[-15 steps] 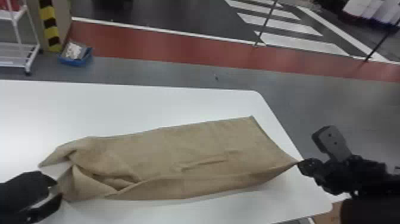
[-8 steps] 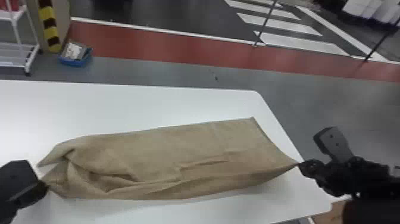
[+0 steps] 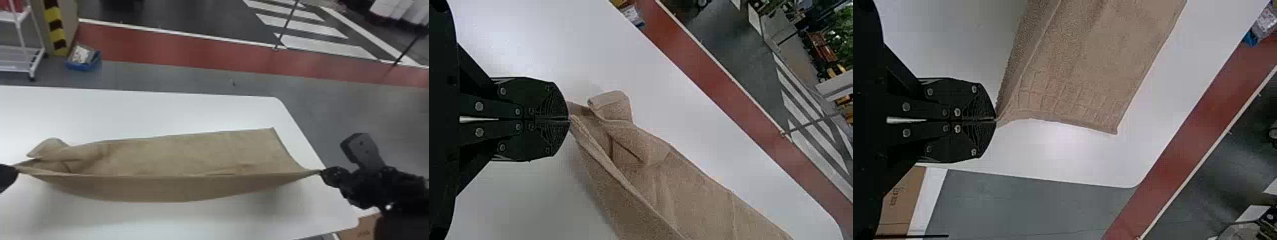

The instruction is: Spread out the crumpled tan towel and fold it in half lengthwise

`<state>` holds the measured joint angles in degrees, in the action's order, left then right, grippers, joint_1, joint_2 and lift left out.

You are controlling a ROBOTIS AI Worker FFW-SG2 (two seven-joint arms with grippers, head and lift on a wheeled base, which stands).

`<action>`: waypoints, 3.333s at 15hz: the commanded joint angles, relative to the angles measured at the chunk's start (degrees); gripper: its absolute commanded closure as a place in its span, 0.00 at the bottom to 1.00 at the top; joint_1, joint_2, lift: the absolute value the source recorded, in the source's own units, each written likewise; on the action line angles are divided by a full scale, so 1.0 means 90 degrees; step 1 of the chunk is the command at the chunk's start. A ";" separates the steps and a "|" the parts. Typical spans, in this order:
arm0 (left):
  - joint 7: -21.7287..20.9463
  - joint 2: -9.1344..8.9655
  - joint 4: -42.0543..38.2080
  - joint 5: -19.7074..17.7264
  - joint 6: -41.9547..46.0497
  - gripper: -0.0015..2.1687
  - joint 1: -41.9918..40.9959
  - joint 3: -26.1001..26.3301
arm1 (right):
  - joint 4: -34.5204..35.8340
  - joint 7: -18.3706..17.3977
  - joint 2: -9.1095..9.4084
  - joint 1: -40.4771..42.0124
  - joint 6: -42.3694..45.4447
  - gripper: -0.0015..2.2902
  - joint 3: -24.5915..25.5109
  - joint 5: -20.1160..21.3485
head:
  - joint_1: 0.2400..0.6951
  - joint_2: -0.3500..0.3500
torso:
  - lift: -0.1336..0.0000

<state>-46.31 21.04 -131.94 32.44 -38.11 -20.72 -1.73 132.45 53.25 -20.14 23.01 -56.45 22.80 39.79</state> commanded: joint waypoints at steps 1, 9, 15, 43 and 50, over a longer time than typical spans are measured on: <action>0.0039 -0.0121 -0.0203 -0.0099 0.0001 0.66 -0.0032 -0.0121 | 0.0283 -0.0243 -0.0047 -0.0105 -0.0169 0.51 0.0094 -0.0603 | 1.00 0.04 | 0.08; 0.1289 -0.1029 -0.0164 -0.1173 -0.2851 0.66 0.2273 0.0534 | -0.0010 -0.1855 -0.0643 -0.1853 -0.1614 0.51 -0.0297 -0.2917 | 1.00 0.15 | 0.08; 0.2041 -0.1351 0.3684 -0.1476 -0.2343 0.66 0.5584 0.1208 | -0.2842 -0.2655 -0.1063 -0.4890 -0.1595 0.51 -0.1586 -0.3112 | 0.81 0.14 | 0.08; 0.1250 -0.0609 0.1106 -0.2609 0.2618 0.66 -0.0393 -0.2269 | 0.0371 -0.2226 0.0519 0.0041 0.0182 0.51 0.0660 -0.4157 | 1.00 0.39 | 0.08; 0.1015 -0.0697 -0.0066 -0.2404 0.2383 0.12 -0.1448 -0.1039 | 0.0898 -0.2148 0.0832 0.0530 0.0221 0.51 0.0729 -0.4157 | 1.00 0.26 | 0.08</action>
<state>-37.39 14.80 -131.09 9.22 -14.31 -33.03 -15.16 140.01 33.93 -12.98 27.37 -54.46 29.22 2.37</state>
